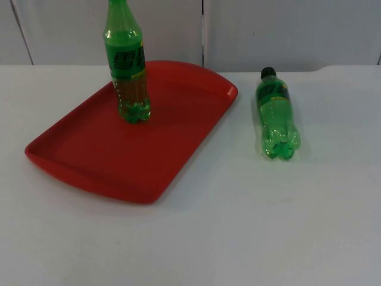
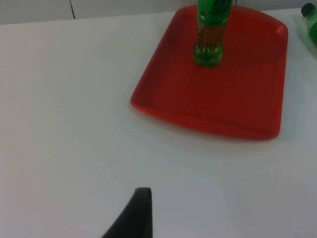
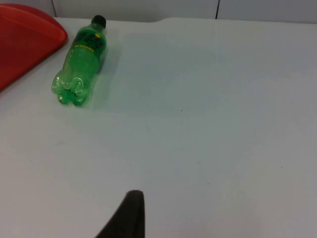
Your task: Place the bottle upright on the tray.
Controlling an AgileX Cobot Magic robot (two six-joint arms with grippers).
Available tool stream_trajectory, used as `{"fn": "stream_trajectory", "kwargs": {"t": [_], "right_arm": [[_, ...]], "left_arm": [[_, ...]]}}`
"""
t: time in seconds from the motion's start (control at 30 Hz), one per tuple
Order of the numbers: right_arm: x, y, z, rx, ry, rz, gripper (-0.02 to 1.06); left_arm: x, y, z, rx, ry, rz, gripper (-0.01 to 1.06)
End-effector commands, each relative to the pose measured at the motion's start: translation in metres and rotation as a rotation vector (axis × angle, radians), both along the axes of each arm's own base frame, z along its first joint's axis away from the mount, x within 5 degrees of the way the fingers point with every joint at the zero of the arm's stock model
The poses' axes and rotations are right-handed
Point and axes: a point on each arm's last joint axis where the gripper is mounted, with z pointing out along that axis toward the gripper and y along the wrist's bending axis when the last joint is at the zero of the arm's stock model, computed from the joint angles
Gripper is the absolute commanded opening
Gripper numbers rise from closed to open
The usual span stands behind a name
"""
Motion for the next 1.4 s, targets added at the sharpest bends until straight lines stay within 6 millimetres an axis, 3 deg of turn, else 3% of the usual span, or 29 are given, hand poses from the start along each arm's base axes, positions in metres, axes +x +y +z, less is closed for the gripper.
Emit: {"fn": "stream_trajectory", "kwargs": {"t": [0.0,0.7,0.87,0.97,1.03,1.13,1.17,1.3,1.33,1.37], "right_arm": [[0.000,-0.001,-0.001,-0.015,-0.002,-0.007,1.05],[0.000,0.000,-0.001,-0.023,-0.004,0.000,1.05],[0.000,0.000,0.013,-0.016,-0.015,0.004,1.05],[0.014,0.001,0.033,-0.016,0.033,0.004,1.05],[0.017,0.001,0.036,-0.015,0.043,0.003,1.05],[0.044,0.002,0.055,-0.017,0.127,0.005,1.05],[0.044,0.002,0.055,-0.017,0.127,0.005,1.05],[0.087,0.004,0.072,-0.020,0.213,0.005,1.05],[0.087,0.004,0.072,-0.020,0.213,0.005,1.05],[0.104,0.005,0.078,-0.021,0.226,0.006,1.05]], "left_arm": [[0.000,0.000,-0.001,-0.009,0.003,-0.003,1.05],[0.000,0.000,-0.001,-0.009,0.003,-0.003,1.05],[0.000,0.000,-0.001,-0.009,0.003,-0.003,1.05],[0.000,0.000,-0.001,-0.009,0.003,-0.003,1.05],[0.000,0.000,-0.001,-0.009,0.003,-0.003,1.05],[0.000,0.000,-0.001,-0.009,0.003,-0.003,1.05],[0.000,0.000,-0.001,-0.009,0.003,-0.003,1.05],[0.000,0.000,-0.001,-0.009,0.003,-0.003,1.05],[0.000,0.000,-0.001,-0.009,0.003,-0.003,1.05],[0.000,0.000,-0.001,-0.009,0.003,-0.003,1.05]]}}
